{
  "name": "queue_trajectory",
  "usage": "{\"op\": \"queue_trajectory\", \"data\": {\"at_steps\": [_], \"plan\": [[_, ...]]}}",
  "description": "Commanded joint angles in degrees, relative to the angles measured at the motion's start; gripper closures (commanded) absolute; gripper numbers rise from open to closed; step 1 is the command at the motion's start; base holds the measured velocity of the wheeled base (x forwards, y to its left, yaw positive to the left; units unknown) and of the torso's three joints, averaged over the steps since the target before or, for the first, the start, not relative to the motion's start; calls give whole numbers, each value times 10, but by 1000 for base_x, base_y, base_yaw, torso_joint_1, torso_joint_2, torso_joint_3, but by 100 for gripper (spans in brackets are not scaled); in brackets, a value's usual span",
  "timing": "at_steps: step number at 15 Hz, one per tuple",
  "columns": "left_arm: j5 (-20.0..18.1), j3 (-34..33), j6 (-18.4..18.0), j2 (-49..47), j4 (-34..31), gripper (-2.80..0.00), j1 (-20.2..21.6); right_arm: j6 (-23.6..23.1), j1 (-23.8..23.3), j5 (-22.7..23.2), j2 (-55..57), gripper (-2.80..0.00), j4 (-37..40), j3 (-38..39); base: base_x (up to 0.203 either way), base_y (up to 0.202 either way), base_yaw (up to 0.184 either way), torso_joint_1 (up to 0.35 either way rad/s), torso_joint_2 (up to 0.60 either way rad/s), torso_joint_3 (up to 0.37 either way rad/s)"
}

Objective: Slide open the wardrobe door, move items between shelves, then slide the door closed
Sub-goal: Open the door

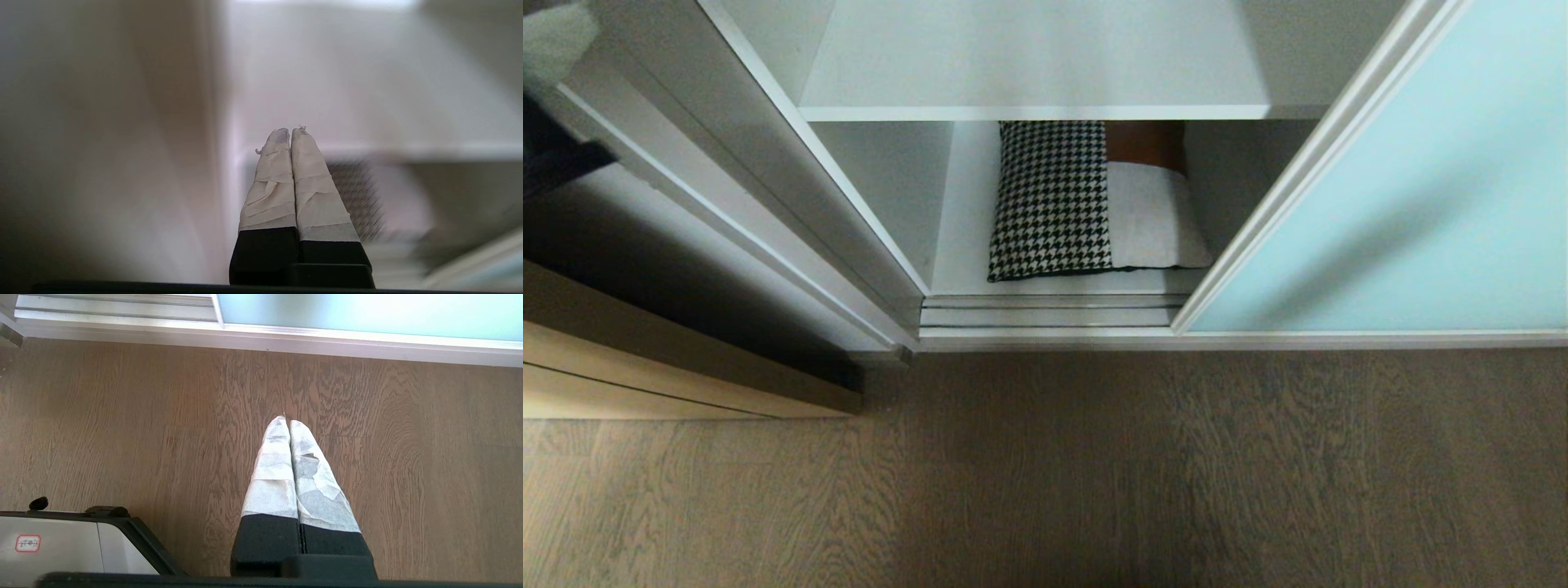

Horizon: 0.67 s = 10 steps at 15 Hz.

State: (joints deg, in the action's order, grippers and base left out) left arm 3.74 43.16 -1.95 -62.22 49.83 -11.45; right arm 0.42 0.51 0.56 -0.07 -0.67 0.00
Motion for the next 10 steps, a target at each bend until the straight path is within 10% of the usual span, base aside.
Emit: {"op": "queue_trajectory", "data": {"at_steps": [1, 10], "plan": [[-1, -130, -2, 202, -16, 0, 54, 0, 0, 1, -2, 0, 0, 1, 0, 0, 0, 0, 0, 0], [-12, -416, 22, 504, -175, 0, 133, 0, 0, 0, -2, 0, 0, 1, 0, 0, 0, 0, 0, 0]]}}
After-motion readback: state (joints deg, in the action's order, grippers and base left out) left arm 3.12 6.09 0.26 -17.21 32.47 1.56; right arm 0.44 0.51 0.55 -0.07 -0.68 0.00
